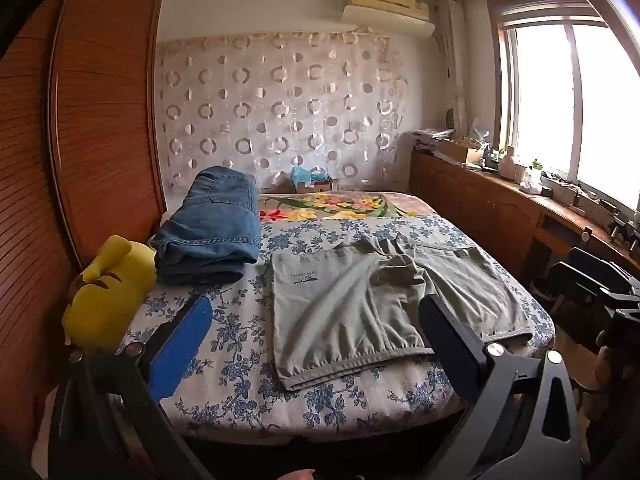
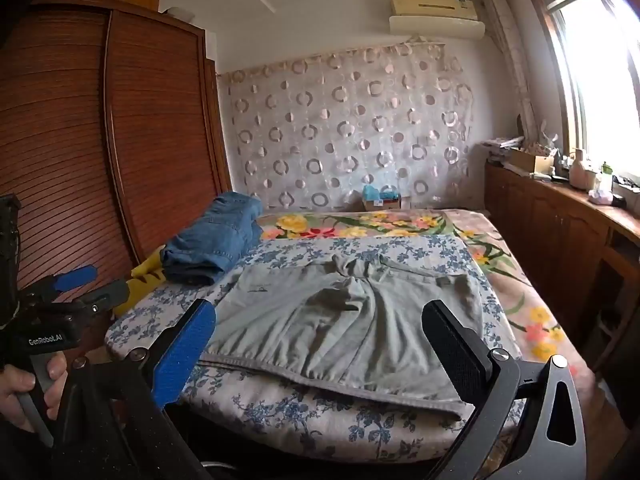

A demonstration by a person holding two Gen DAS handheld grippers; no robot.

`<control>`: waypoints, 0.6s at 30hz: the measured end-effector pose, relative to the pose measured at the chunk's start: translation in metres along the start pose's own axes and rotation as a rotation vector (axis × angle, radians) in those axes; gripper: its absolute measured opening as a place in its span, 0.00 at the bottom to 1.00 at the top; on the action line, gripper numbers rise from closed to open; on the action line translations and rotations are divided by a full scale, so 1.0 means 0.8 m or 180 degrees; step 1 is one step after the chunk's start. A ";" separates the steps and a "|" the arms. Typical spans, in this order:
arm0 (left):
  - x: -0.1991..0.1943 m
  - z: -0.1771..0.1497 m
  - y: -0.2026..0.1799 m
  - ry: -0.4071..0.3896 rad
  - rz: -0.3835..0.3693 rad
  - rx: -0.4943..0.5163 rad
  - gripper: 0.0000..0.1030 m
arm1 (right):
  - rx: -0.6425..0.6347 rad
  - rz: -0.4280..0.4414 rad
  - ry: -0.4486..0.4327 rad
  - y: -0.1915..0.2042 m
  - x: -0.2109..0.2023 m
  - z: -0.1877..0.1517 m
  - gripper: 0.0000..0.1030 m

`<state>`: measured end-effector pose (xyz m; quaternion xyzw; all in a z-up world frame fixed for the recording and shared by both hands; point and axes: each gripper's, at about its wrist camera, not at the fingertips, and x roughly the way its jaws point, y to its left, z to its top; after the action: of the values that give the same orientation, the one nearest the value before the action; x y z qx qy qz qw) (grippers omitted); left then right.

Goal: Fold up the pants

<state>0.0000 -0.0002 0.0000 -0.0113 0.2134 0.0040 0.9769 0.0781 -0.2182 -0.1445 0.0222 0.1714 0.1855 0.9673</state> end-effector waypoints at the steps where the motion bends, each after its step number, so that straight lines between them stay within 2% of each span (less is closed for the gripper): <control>1: 0.000 0.000 0.000 -0.0001 0.0000 0.0004 1.00 | 0.0030 0.0014 -0.0083 -0.001 -0.002 0.000 1.00; 18: 0.000 0.000 0.000 0.0010 0.0014 0.0023 1.00 | 0.0001 0.0012 -0.0056 0.003 -0.001 0.000 1.00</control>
<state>0.0002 -0.0005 0.0000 -0.0073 0.2150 0.0053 0.9766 0.0762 -0.2165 -0.1442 0.0244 0.1628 0.1871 0.9685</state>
